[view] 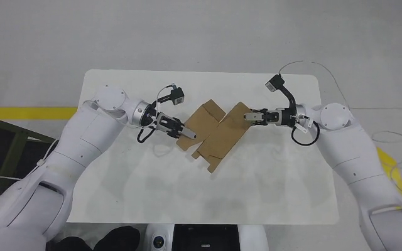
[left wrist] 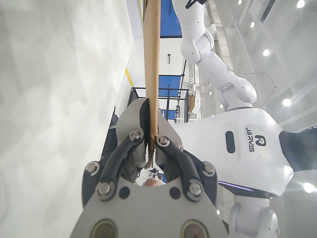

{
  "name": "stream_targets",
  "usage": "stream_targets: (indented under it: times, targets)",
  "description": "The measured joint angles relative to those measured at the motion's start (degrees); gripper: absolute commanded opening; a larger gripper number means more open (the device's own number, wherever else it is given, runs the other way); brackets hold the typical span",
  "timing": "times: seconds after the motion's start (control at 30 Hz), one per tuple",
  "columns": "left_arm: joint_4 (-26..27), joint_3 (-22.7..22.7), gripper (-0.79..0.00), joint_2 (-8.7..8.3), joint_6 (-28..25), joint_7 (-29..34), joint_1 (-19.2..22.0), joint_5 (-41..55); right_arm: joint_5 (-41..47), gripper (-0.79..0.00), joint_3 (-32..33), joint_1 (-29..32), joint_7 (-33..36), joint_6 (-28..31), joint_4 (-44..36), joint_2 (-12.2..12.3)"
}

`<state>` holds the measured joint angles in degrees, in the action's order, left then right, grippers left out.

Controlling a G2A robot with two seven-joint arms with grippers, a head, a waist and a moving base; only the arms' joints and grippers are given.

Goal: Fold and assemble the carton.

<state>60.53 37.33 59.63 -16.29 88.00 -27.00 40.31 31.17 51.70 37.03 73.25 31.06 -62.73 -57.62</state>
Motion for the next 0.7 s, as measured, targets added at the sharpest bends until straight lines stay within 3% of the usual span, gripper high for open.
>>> stream_targets:
  times: [0.07,0.17,0.27,0.47,0.7]
  targets:
    - [0.49,-0.72,-0.785,-0.24,0.00,0.00,0.20,0.30,0.07,-0.277,-0.62,0.32,0.28,-0.27,-1.08,0.37]
    - [0.97,-1.71,-0.785,-0.64,0.00,0.00,0.50,0.98,0.85,-0.296,-1.63,0.58,0.53,-0.53,-2.39,0.87]
    - [1.03,-2.40,-0.785,-0.98,0.00,0.00,0.80,1.41,1.31,-0.385,-2.56,0.53,0.52,-0.53,-2.91,1.29]
    - [1.14,-3.49,-0.785,-1.46,0.00,0.00,1.36,2.03,2.53,-0.486,-4.36,-0.08,0.26,-0.26,-2.84,1.91]
    - [1.45,-4.33,-0.785,-1.86,0.00,0.00,1.80,2.37,4.15,-0.773,-6.15,-0.71,-0.03,0.03,-2.50,2.53]
